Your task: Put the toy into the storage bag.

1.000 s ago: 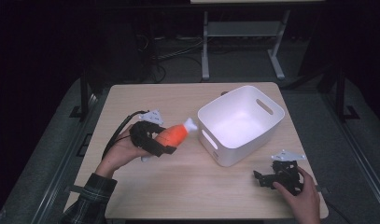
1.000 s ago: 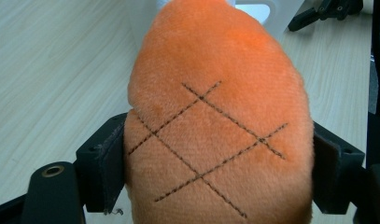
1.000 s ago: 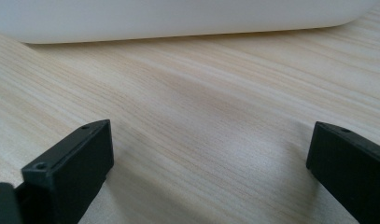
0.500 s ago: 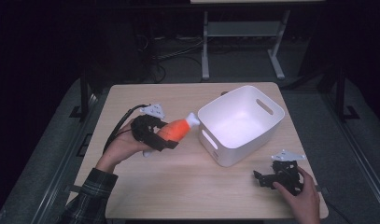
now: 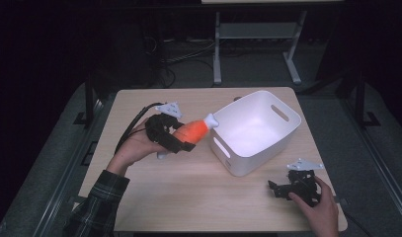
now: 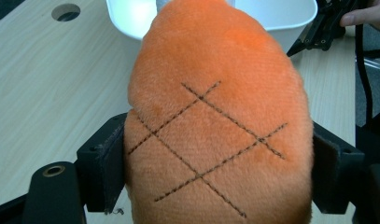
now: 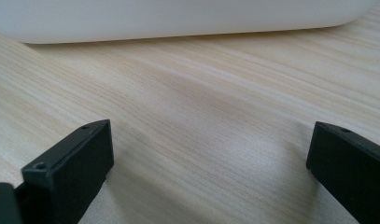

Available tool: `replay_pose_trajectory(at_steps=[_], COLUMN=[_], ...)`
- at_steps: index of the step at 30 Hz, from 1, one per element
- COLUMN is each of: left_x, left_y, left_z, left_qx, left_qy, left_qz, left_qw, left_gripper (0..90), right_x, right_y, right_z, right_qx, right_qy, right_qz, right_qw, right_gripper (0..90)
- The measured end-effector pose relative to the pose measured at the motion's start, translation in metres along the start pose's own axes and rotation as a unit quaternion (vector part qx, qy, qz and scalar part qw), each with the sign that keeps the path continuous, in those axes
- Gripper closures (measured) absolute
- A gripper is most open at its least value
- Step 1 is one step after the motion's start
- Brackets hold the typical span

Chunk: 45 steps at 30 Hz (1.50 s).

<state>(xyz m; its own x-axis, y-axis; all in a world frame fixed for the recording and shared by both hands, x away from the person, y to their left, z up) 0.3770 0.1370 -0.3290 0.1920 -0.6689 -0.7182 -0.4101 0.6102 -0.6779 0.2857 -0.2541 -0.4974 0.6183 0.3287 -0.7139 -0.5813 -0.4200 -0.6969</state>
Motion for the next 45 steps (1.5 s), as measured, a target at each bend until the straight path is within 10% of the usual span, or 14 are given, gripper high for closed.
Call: replay_pose_trajectory(at_steps=[45], left_x=[0.048], left_y=[-0.105], left_z=[0.01], left_qx=[0.03], left_qy=[0.006], left_qz=[0.004], left_qw=[0.9995], left_gripper=[20.1], right_x=[0.0], right_y=[0.0], right_z=[0.0], right_qx=[0.001], right_qy=[0.001], right_qz=[0.001], right_qw=[1.0], right_gripper=[0.2])
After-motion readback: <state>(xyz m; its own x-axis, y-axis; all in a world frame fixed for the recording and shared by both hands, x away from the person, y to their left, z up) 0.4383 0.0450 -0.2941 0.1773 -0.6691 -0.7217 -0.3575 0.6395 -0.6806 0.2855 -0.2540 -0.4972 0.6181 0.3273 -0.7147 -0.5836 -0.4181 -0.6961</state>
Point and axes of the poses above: each handheld gripper's, and its own axes: x roughly forward along the jaws, y roughly out of its underside, z roughly to its left, the point moved 2 cm from there along x, roughly forward along the jaws, and after that the axes turned 8 degrees about -x, right-handed, at the moved point
